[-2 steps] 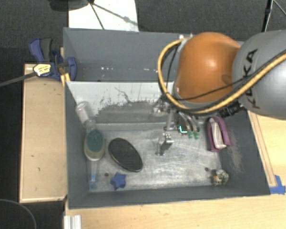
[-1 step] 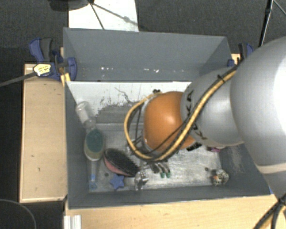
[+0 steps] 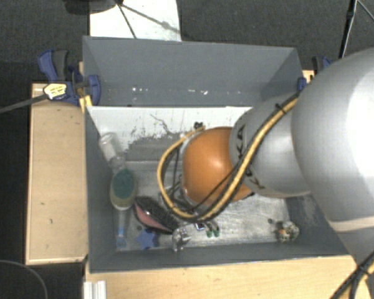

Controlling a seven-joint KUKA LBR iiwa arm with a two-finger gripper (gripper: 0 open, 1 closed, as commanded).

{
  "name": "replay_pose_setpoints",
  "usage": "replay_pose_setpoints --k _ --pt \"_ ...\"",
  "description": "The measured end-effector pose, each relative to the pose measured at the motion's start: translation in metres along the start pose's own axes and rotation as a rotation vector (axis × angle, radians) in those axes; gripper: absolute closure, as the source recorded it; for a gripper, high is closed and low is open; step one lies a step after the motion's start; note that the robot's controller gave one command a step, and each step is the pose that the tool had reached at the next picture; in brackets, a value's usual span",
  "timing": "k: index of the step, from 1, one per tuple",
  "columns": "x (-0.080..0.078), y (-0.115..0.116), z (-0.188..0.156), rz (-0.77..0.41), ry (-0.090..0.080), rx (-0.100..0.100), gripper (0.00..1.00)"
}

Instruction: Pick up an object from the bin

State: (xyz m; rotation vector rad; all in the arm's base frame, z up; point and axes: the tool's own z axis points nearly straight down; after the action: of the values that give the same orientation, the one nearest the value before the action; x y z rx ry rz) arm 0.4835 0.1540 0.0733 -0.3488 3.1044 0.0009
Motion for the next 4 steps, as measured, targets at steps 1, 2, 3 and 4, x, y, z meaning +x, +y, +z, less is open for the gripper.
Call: replay_pose_setpoints --k 1,2,3,4 --pt "0.0 0.0 0.0 0.003 0.0 0.0 0.0" --pt "0.0 0.0 0.0 0.004 0.0 0.0 0.0" --pt "0.002 0.0 0.0 0.008 0.005 -0.001 1.0" --pt "-0.022 0.071 -0.037 -0.323 0.03 0.015 1.0"
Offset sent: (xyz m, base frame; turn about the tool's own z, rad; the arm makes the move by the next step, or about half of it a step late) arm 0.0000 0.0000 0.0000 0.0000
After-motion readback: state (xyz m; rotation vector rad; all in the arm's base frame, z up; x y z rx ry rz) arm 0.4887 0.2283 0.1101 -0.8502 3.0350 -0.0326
